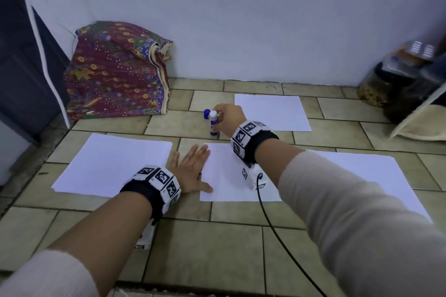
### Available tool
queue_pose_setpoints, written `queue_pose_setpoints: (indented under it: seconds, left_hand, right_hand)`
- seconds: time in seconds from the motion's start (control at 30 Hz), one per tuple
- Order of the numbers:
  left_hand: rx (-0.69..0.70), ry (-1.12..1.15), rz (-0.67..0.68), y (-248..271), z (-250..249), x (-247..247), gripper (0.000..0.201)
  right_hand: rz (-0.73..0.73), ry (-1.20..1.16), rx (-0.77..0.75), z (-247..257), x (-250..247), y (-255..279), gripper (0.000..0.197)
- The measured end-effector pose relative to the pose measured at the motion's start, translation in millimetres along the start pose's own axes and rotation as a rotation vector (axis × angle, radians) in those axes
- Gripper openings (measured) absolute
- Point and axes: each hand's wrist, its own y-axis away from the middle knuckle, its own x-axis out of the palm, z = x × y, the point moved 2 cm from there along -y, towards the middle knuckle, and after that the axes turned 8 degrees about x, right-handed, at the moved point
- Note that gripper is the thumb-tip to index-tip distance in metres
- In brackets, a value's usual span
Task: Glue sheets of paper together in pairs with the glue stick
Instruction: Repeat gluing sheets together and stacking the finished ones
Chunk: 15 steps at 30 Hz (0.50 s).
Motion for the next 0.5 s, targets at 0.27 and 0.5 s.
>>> queue_pose_setpoints:
  seconds: [0.27, 0.5]
  left_hand:
    - [0.000, 0.006, 0.003, 1, -2, -1, 0.103]
    - [0.012, 0.016, -0.016, -1, 1, 1, 0.119]
  right_hand:
    - [-0.027, -0.091, 0.061, -8, 0, 5, 0.050]
    - [-0.133, -0.189, 0.056, -36, -50, 49, 0.035]
